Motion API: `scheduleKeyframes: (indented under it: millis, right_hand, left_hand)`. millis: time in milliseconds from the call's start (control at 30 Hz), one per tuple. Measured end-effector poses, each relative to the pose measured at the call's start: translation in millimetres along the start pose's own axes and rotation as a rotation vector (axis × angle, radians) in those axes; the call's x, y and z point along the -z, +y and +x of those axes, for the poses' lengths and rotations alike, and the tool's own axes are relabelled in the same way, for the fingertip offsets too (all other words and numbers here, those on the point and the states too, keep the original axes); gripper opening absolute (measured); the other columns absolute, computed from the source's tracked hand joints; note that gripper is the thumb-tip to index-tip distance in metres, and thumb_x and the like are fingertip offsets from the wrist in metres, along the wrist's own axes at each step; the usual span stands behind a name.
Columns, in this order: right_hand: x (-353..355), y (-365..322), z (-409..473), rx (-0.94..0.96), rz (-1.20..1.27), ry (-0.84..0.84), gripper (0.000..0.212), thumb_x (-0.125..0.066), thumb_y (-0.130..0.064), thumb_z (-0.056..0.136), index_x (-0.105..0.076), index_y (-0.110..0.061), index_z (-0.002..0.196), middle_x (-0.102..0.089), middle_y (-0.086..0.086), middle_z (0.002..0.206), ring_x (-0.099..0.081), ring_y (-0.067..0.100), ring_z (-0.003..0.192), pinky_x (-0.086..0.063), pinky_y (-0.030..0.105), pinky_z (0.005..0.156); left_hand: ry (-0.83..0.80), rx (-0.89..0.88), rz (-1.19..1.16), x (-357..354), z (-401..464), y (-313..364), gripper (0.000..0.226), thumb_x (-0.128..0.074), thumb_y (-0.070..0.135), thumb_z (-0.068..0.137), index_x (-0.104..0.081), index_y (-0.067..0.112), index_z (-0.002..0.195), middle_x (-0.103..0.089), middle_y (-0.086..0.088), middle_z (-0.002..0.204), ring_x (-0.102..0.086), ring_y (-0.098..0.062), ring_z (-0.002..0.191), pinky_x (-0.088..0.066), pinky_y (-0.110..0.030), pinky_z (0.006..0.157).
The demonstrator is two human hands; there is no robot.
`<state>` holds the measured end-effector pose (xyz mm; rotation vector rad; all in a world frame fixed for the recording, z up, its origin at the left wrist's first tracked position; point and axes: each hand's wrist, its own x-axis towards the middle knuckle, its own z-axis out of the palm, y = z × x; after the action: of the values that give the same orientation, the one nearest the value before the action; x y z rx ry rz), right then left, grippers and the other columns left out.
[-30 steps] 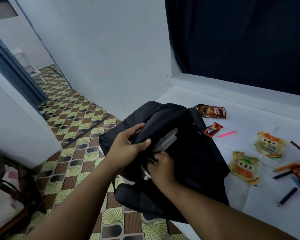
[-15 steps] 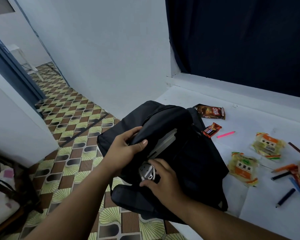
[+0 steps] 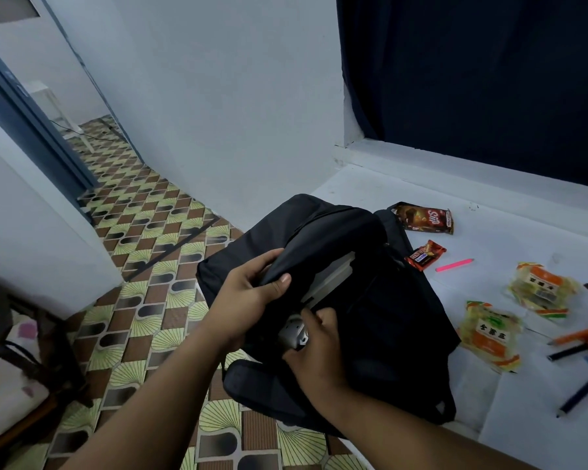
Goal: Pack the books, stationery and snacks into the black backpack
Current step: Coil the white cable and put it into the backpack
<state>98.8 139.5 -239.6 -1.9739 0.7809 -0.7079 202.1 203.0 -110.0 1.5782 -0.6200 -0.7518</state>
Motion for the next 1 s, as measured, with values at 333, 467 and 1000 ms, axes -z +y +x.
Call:
scheduleKeyframes:
  millis: [333,467,1000]
  right_hand:
    - [-8,0,4,-0.101,0.127,0.087,0.058,-0.077,0.002,0.058,-0.062,-0.006,0.113,-0.058,0.005,0.119,-0.062,0.022,0.107,-0.054,0.033,0.092]
    - [-6,-6,11,-0.089,0.119,0.075,0.049,-0.08,-0.005,0.06,-0.057,-0.009,0.102,-0.056,0.003,0.113,-0.059,0.02,0.103,-0.048,0.021,0.086]
    - [43,18,9,-0.131,0.285,-0.222,0.042,-0.082,-0.01,0.079,-0.067,-0.019,0.117,-0.066,-0.01,0.108,-0.065,0.002,0.091,-0.051,0.013,0.078]
  left_hand:
    - [-0.017,0.023,-0.074,-7,1,2,0.038,-0.064,0.001,0.093,-0.066,0.018,0.127,-0.074,-0.008,0.115,-0.07,-0.024,0.11,-0.056,-0.034,0.094]
    - [-0.019,0.025,-0.085,-7,1,3,0.038,-0.064,0.001,0.093,-0.066,0.019,0.127,-0.074,-0.009,0.115,-0.07,-0.025,0.109,-0.056,-0.032,0.09]
    - [0.12,-0.176,0.643,0,5,-14,0.038,-0.077,0.051,0.082,-0.067,0.037,0.117,-0.072,0.015,0.11,-0.064,-0.002,0.108,-0.053,-0.035,0.097]
